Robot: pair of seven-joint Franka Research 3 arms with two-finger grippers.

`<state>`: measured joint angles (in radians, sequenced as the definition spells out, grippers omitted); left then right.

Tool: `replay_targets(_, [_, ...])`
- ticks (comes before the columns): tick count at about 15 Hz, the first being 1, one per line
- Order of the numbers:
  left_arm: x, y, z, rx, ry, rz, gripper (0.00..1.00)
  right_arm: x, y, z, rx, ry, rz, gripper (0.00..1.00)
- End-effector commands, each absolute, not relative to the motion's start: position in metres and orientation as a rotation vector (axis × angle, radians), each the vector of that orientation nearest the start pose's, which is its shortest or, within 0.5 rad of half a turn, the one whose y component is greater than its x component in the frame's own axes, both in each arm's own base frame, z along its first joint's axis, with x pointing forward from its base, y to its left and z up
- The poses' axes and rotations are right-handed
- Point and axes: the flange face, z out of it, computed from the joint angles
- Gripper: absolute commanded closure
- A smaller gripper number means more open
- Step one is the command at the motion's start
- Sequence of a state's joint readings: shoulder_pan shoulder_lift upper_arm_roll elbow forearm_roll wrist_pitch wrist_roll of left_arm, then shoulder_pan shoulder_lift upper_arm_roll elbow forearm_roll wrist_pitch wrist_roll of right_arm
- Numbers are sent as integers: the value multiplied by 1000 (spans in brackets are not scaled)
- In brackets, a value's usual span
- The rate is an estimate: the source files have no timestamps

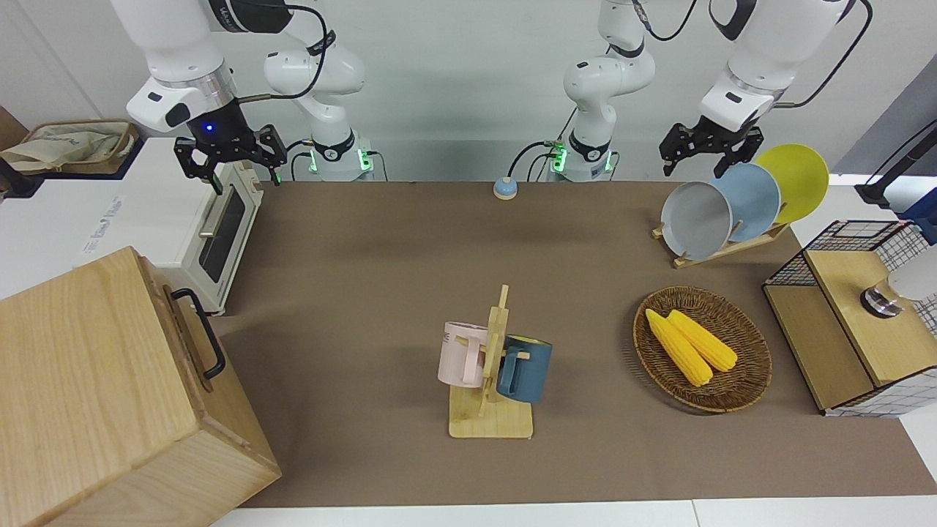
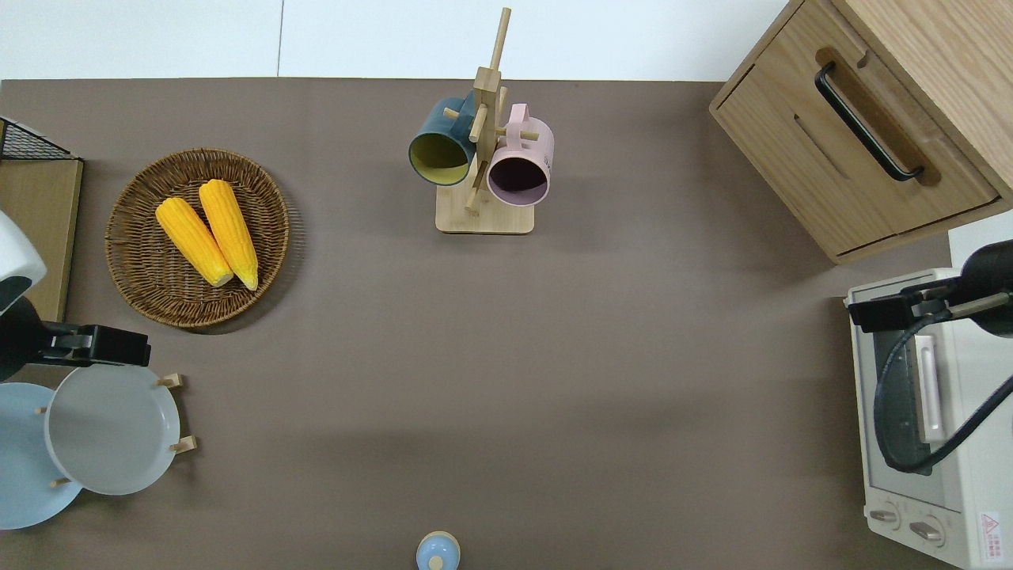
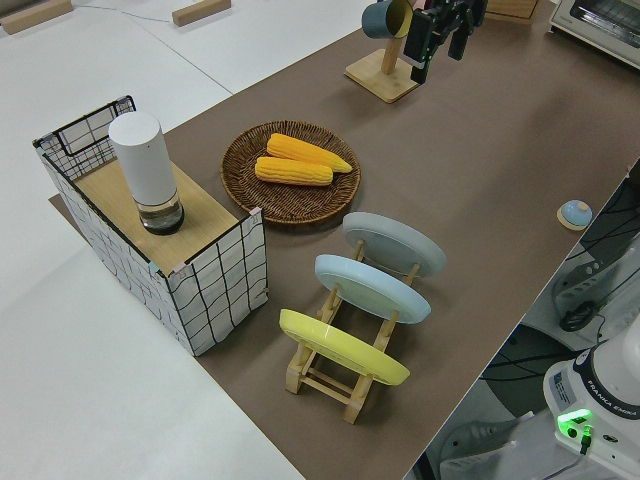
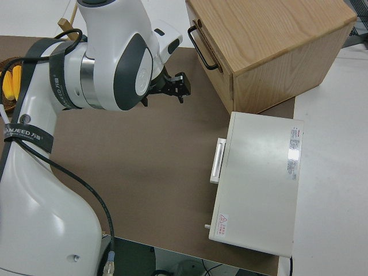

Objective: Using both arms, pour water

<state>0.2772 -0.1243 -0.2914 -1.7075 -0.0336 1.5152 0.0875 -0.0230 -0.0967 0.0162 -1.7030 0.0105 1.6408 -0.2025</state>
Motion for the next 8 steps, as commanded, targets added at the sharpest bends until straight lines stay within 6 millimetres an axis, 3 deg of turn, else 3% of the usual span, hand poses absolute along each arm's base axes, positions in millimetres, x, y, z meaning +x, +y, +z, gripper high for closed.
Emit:
replay_targets(1, [506,-35,617,-3135,147,132,2,527,-4,623,-3133,-255,-48,13])
replay_targets(8, [506,-36,616,-3134,139,139,2,527,-5,623,-3147,-259,-51,15])
